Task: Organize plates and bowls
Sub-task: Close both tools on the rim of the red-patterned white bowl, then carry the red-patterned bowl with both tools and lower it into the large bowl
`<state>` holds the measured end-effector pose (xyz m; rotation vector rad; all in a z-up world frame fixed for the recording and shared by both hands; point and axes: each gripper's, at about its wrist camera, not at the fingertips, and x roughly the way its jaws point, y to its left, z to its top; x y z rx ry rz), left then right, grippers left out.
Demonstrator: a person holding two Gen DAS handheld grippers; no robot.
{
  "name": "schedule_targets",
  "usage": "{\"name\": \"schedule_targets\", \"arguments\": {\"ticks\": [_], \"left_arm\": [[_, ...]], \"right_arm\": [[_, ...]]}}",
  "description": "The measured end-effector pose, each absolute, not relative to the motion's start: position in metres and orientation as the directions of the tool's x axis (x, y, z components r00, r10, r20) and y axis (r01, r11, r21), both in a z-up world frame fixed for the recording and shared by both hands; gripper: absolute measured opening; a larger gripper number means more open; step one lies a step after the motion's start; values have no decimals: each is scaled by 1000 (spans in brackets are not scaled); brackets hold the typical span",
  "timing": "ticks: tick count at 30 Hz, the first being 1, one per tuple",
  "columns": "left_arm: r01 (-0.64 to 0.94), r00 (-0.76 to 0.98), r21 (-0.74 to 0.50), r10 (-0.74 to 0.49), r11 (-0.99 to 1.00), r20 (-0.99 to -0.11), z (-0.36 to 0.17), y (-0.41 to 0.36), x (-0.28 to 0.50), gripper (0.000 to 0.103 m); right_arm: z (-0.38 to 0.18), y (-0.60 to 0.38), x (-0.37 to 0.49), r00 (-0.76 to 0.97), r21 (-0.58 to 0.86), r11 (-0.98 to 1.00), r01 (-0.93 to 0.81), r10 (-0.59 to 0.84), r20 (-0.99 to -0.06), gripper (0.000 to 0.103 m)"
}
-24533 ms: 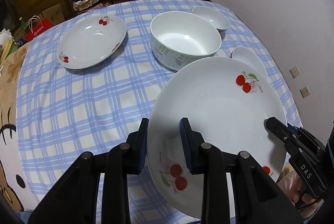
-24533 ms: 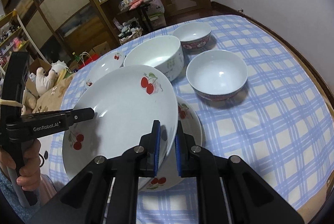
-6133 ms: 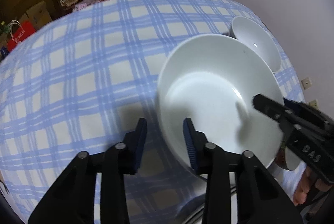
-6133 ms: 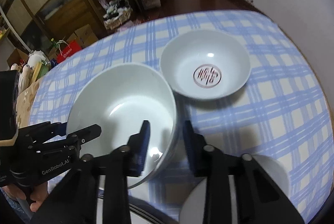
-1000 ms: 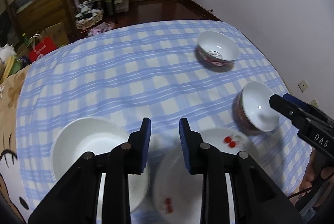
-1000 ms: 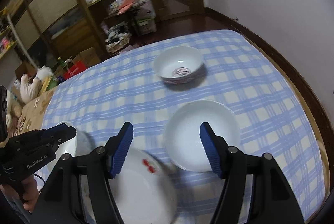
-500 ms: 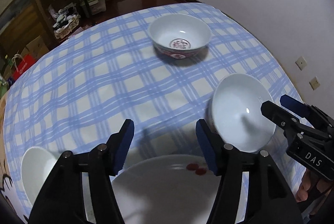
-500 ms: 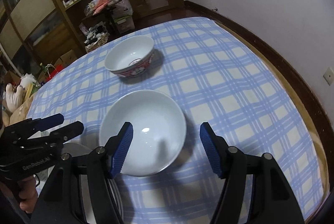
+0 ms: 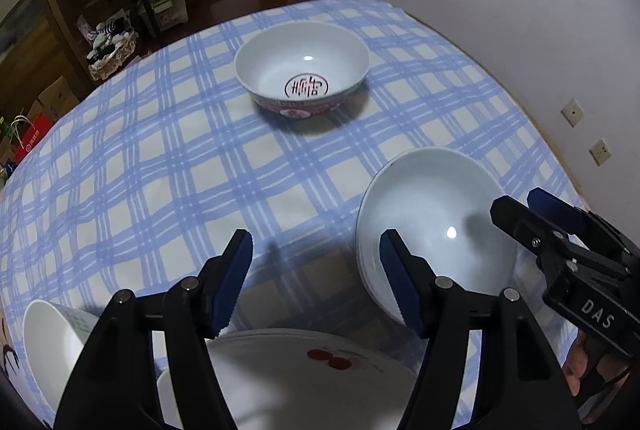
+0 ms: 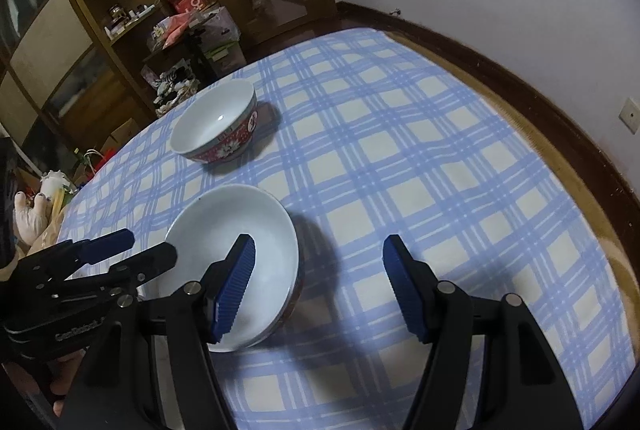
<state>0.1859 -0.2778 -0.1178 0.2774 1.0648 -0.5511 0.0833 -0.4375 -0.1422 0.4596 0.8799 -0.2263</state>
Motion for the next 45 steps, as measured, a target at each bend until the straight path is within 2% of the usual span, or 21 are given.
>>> {"name": "schedule_targets", "arguments": {"ticks": [4, 5, 6, 7, 11, 15, 16, 18, 23, 35, 45], "left_arm": [[543, 335, -59, -281, 838, -899, -128, -281, 190, 64], [541, 325, -65, -279, 839, -903, -131, -281, 191, 62], [539, 319, -71, -281, 840, -905, -133, -281, 191, 48], [543, 304, -92, -297, 835, -905, -134, -282, 191, 38], [554, 286, -124, -328, 823, -900, -137, -286, 187, 26], [547, 243, -173, -353, 819, -903, -141, -289, 187, 11], [547, 241, -176, -355, 818, -903, -141, -290, 186, 10], [556, 236, -171, -351, 813, -906, -142, -292, 183, 8], [573, 232, -176, -365, 800, -902, -135, -288, 177, 8], [545, 252, -204, -391, 813, -885, -104, -261, 168, 9], [503, 324, -164, -361, 849, -874, -74, -211, 157, 9]], "right_arm": [[-150, -440, 86, 617, 312, 871, 378, 14, -786, 69], [-151, -441, 86, 618, 318, 869, 378, 18, -786, 60], [-153, -442, 87, 615, 322, 868, 378, 24, -788, 53], [-155, -442, 88, 614, 330, 867, 374, 35, -789, 40], [-161, -442, 91, 618, 379, 855, 355, 90, -781, 27], [-168, -437, 95, 605, 388, 858, 337, 118, -788, 21], [-170, -434, 96, 600, 389, 860, 329, 128, -790, 17], [-172, -429, 97, 593, 386, 863, 326, 131, -795, 13], [-166, -431, 92, 611, 428, 840, 335, 152, -777, 12], [-135, -410, 77, 653, 419, 860, 292, 141, -744, 12], [-102, -362, 80, 683, 400, 894, 202, 165, -712, 12]]}}
